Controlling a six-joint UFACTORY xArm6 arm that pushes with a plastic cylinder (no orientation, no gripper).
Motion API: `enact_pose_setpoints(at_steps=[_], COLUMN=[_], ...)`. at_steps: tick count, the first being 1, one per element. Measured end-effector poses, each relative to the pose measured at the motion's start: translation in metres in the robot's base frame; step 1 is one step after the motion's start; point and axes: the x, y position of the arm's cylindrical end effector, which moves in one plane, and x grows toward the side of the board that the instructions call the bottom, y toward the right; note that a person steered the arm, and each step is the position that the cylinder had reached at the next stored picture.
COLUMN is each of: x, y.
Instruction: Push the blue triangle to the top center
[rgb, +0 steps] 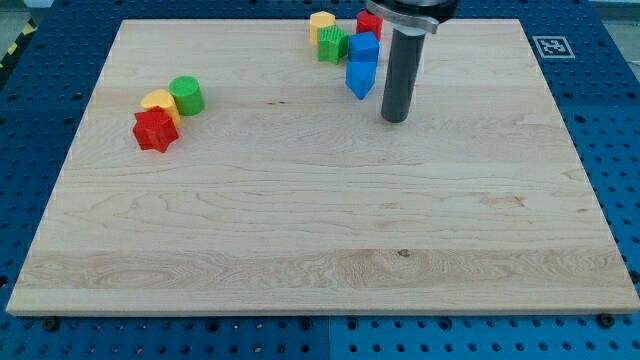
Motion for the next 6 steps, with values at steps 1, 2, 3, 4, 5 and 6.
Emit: enact_pose_setpoints(at_steps=[1, 2, 3, 4, 5, 6], x=[-0.011, -0.029, -0.038, -0.045, -0.050, -0.056], y=[0.000, -0.005, -0.014, -0.027, -0.046, -0.060])
